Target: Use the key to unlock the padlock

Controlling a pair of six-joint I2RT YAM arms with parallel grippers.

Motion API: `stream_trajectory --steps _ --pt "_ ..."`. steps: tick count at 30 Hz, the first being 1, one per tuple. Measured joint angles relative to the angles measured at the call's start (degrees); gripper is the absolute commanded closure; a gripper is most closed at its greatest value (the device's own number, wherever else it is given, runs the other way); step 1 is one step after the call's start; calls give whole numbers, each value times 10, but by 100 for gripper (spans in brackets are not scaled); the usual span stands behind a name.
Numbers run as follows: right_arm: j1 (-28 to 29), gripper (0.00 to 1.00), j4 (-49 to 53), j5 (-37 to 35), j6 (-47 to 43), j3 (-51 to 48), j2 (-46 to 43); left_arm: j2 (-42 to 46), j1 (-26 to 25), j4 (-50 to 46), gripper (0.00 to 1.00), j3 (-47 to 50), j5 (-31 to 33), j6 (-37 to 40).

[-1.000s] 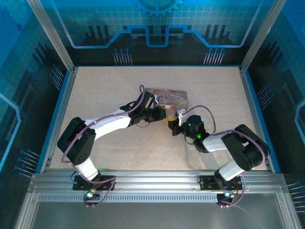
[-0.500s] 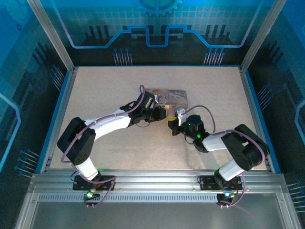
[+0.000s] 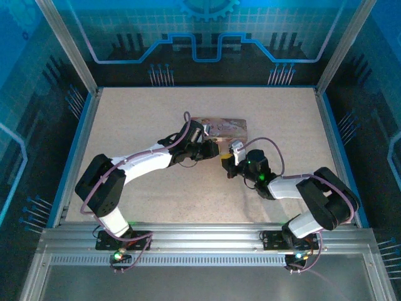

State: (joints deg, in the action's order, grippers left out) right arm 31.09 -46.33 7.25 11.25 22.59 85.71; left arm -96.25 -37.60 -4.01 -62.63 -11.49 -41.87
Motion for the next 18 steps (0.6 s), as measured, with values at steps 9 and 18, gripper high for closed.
stream_trajectory --steps 9,18 --pt "5 100 20 -14 -18 6 -5 0 0 -2 80 0 0 2" --pt "5 100 60 -26 -34 8 -35 0 0 1 80 0 -4 4"
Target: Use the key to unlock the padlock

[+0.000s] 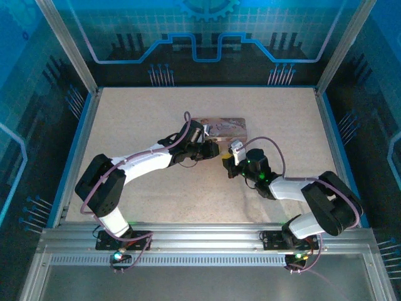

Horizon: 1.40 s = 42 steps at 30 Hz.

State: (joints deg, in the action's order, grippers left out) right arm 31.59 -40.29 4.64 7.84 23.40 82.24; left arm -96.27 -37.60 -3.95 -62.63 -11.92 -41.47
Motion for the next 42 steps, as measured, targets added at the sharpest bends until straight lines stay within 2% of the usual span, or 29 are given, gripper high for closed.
stream_trajectory --steps 22,42 --pt "4 100 42 -3 -15 15 -11 0 2 0 80 0 -3 0" --pt "10 100 38 -15 -14 22 3 -1 3 0 80 0 -3 0"
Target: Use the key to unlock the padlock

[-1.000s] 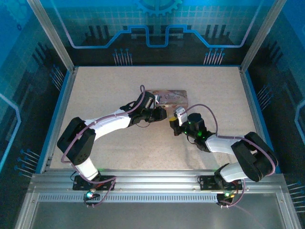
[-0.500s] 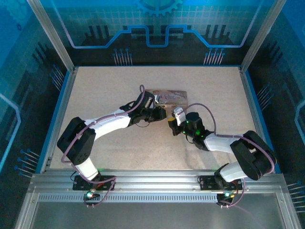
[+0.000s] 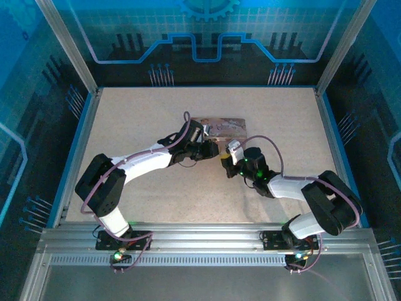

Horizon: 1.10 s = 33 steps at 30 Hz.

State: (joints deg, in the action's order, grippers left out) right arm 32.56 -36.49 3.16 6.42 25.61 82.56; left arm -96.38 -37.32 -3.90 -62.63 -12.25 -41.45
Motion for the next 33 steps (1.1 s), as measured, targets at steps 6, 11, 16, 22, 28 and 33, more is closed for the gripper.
stream_trajectory --steps 6,11,16,22,28,33 --pt "-8 100 2 3 2 -3 -12 0 0 9 80 0 0 0" --pt "-11 100 5 9 5 -5 -20 0 0 13 80 0 -1 0" --pt "-12 100 5 18 8 -9 -20 0 0 11 80 0 -2 0" --pt "-13 100 4 23 13 -16 -26 0 0 10 80 1 -7 0" --pt "-13 100 5 29 20 -23 -29 -2 0 3 80 1 -12 0" --pt "-10 100 12 28 25 -24 -29 -2 0 1 80 4 -12 0"
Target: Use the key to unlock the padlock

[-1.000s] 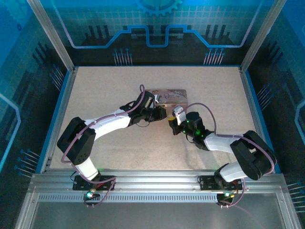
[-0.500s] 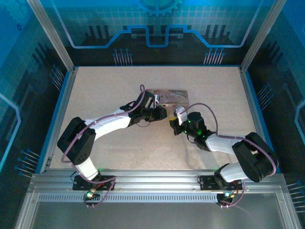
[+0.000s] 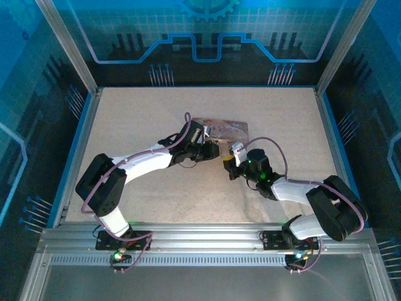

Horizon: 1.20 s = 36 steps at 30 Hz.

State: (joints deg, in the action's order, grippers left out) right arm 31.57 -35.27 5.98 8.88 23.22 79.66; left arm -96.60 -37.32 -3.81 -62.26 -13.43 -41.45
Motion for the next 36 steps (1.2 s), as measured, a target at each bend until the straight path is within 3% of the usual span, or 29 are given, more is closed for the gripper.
stream_trajectory --steps 13,26,30,36 --pt "38 100 19 -22 3 -14 -2 0 17 7 80 29 -6 15" --pt "49 100 94 -26 16 -15 -134 17 58 56 80 112 -6 46" --pt "22 100 115 2 43 42 -119 18 69 82 80 141 -6 56" --pt "1 100 124 42 88 157 -20 18 76 117 80 164 -6 69"
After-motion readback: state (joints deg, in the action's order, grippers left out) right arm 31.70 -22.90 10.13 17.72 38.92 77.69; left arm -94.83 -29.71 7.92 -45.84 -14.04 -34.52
